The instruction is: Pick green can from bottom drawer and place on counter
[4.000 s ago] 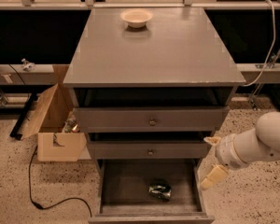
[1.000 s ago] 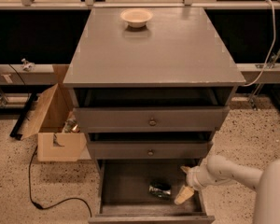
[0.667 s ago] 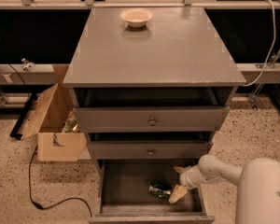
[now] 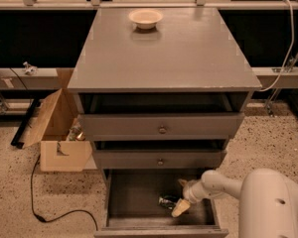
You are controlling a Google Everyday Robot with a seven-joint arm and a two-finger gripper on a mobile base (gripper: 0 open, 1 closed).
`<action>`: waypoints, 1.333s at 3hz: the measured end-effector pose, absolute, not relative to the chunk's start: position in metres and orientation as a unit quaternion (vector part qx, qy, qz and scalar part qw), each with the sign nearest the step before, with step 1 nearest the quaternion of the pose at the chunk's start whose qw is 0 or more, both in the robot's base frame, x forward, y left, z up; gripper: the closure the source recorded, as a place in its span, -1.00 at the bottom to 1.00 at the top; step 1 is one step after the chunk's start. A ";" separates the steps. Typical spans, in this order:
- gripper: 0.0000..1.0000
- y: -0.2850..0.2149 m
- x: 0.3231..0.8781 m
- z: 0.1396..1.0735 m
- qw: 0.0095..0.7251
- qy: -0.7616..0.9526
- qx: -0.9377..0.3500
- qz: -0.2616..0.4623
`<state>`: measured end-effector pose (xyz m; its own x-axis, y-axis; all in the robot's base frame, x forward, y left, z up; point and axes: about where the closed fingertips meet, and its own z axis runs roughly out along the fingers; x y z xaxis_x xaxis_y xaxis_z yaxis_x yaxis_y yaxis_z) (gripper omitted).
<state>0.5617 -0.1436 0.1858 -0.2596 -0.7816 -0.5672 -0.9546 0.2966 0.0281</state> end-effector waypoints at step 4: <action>0.13 -0.129 0.564 0.113 0.194 0.797 -0.544 0.177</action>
Offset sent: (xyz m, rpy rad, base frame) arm 0.0106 0.0120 -0.0723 -0.1012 0.0541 -0.0624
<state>0.5638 -0.1286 0.1132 -0.3333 -0.7989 -0.5006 -0.9356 0.3459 0.0708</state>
